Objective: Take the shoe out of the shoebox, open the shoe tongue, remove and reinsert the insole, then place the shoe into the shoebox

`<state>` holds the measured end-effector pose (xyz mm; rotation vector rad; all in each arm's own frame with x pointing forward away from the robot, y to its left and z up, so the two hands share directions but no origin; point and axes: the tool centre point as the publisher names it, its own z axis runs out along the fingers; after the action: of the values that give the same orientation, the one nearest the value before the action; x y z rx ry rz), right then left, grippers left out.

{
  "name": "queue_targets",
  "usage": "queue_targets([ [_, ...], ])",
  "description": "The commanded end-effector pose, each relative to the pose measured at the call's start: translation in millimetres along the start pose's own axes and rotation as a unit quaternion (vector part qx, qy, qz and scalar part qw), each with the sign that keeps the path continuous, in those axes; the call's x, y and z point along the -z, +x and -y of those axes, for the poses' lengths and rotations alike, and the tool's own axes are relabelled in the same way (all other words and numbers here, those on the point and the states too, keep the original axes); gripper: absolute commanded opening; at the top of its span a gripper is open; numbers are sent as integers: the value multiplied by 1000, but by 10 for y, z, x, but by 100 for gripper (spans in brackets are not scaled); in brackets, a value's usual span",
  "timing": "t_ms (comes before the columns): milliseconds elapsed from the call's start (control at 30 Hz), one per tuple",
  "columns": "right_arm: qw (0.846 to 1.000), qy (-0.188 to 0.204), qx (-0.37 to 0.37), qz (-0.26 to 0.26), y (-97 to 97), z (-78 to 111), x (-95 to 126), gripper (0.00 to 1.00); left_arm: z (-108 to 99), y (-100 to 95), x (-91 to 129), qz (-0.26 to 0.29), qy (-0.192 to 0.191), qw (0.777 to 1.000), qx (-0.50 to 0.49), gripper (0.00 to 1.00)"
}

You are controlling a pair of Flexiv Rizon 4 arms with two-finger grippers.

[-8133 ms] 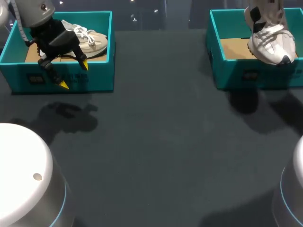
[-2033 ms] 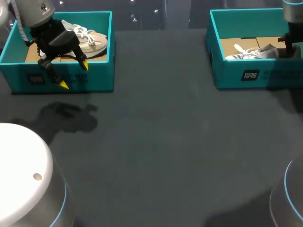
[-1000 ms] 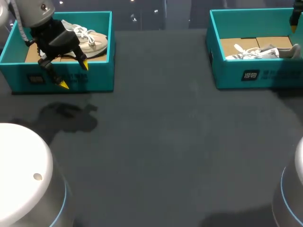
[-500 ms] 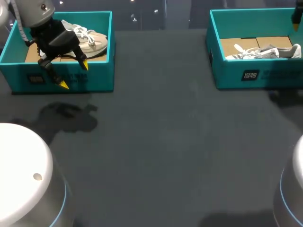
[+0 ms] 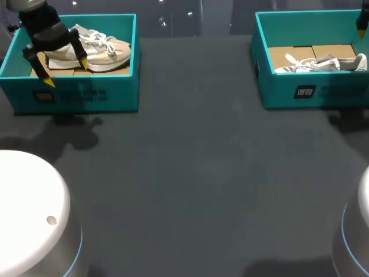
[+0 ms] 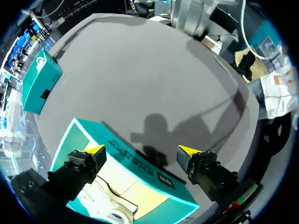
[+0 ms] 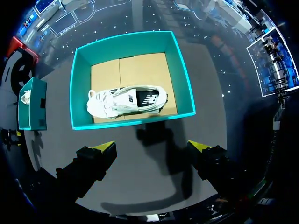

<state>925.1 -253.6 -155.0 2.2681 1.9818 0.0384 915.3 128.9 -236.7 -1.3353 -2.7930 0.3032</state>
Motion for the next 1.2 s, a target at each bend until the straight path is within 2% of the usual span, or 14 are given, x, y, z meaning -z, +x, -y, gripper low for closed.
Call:
queue_targets([
  [33,1000,-1,0,0,-2,10,4,100,-480,44,53,-39,-71,976,-203,100],
  [467,1000,-1,0,0,-2,10,4,100,-480,44,53,-39,-71,976,-203,100],
  [667,1000,-1,0,0,-2,10,4,100,-1023,-84,131,-43,-105,966,-234,100],
  [800,1000,-1,0,0,-2,10,4,100,-1404,-209,201,-36,-102,968,-226,100],
  [900,1000,-1,0,0,-2,10,4,100,-1618,-295,222,-32,-105,959,-262,100],
  [933,1000,-1,0,0,-2,10,4,100,-1731,-328,240,-34,-81,950,-300,100],
  [1000,1000,-1,0,0,-2,10,4,100,-2048,-457,296,-38,-52,962,-266,100],
  [1200,1000,-1,0,0,-2,10,4,100,-2048,-457,296,-38,-52,962,-266,100],
])
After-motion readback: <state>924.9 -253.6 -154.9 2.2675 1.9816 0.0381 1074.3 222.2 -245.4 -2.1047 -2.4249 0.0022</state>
